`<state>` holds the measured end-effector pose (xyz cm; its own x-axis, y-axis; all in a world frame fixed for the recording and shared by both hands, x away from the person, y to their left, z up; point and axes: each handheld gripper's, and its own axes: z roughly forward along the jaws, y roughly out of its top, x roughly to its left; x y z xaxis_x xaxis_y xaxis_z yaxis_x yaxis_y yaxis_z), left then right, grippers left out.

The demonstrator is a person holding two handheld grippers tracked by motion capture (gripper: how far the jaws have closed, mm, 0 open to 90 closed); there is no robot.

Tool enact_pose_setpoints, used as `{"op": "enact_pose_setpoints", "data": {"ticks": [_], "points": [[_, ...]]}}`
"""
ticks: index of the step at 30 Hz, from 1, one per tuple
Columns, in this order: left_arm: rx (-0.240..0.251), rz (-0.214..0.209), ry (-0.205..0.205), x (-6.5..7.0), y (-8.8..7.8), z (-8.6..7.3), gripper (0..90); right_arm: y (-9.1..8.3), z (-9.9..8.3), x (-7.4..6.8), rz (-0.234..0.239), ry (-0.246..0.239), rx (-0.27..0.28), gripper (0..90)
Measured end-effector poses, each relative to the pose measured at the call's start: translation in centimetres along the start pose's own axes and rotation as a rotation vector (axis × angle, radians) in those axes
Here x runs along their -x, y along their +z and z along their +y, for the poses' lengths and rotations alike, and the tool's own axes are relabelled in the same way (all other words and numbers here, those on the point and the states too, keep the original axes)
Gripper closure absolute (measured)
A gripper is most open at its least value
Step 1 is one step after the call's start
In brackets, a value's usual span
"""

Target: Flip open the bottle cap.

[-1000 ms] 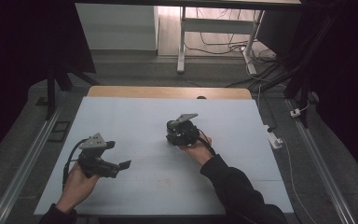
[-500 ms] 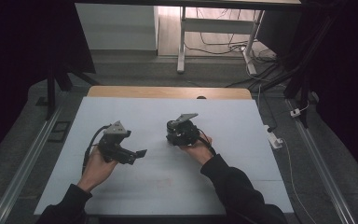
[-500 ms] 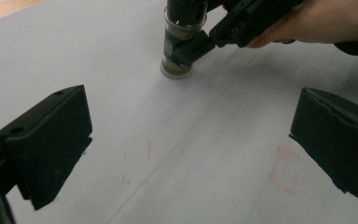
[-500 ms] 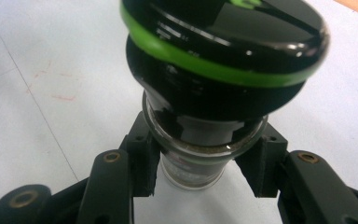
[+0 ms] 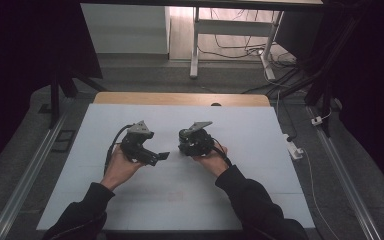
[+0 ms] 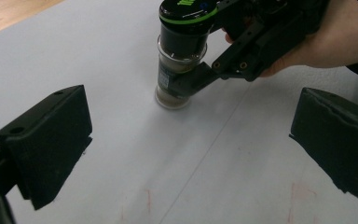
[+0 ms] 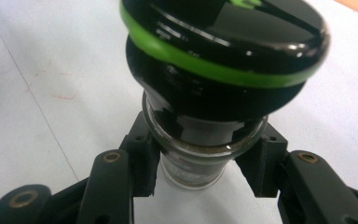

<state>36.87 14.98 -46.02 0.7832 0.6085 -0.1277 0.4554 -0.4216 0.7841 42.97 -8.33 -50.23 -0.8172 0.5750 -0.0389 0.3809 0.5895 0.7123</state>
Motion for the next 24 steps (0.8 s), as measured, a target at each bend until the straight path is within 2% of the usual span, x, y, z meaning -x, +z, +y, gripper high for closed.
{"op": "enact_pose_setpoints", "data": {"ticks": [9, 14, 16, 21, 24], "points": [[-0.004, -0.018, 0.015, -0.5, 2.2, 1.4, 1.0, 0.0, 0.0, 0.0, 0.0, -0.003, 0.0, 52.8], [-0.011, -0.001, 0.019, -0.9, 3.2, 1.7, 6.0, 0.0, 0.0, 0.0, 0.0, -0.003, 0.003, 52.7], [-0.012, -0.003, 0.027, -1.0, 3.5, 1.8, 11.9, 0.0, 0.0, 0.0, 0.0, -0.002, 0.004, 52.7], [-0.026, -0.002, 0.054, -0.9, 3.9, 1.9, 36.1, 0.0, 0.0, 0.0, 0.001, -0.002, 0.005, 52.7], [-0.019, -0.021, 0.056, -0.7, 3.9, 2.0, 51.4, 0.0, -0.1, 0.0, 0.001, 0.0, 0.004, 52.7]]}}
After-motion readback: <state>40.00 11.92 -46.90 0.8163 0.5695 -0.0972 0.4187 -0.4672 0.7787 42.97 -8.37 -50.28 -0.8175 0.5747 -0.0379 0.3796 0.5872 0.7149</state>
